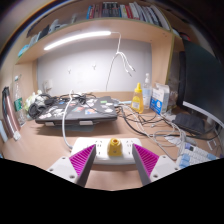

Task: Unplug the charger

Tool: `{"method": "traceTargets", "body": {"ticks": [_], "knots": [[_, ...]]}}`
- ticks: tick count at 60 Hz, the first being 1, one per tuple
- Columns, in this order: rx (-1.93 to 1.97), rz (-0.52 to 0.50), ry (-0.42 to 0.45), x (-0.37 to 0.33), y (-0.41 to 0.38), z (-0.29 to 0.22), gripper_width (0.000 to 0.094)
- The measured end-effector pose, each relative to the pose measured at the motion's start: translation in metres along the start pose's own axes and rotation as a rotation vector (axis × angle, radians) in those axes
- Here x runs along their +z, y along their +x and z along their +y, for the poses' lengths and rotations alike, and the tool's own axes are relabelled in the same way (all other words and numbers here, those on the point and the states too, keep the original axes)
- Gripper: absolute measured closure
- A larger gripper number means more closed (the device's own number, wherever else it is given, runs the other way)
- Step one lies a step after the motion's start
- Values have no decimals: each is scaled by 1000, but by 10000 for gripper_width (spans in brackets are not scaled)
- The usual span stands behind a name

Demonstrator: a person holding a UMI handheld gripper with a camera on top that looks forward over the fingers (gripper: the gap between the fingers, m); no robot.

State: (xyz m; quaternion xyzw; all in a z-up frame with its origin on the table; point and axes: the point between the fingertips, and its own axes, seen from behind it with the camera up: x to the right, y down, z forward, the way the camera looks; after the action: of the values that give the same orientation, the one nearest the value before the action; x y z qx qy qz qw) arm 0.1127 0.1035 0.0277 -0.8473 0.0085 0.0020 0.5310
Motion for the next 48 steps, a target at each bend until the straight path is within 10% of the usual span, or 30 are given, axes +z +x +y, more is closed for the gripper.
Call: {"method": "traceTargets", "body": {"ticks": [10,30,48], "knots": [[-51,32,14,13,2,-3,617],[-45,17,39,5,-1,-12,691],[-114,28,299,-88,10,-138,693]]}}
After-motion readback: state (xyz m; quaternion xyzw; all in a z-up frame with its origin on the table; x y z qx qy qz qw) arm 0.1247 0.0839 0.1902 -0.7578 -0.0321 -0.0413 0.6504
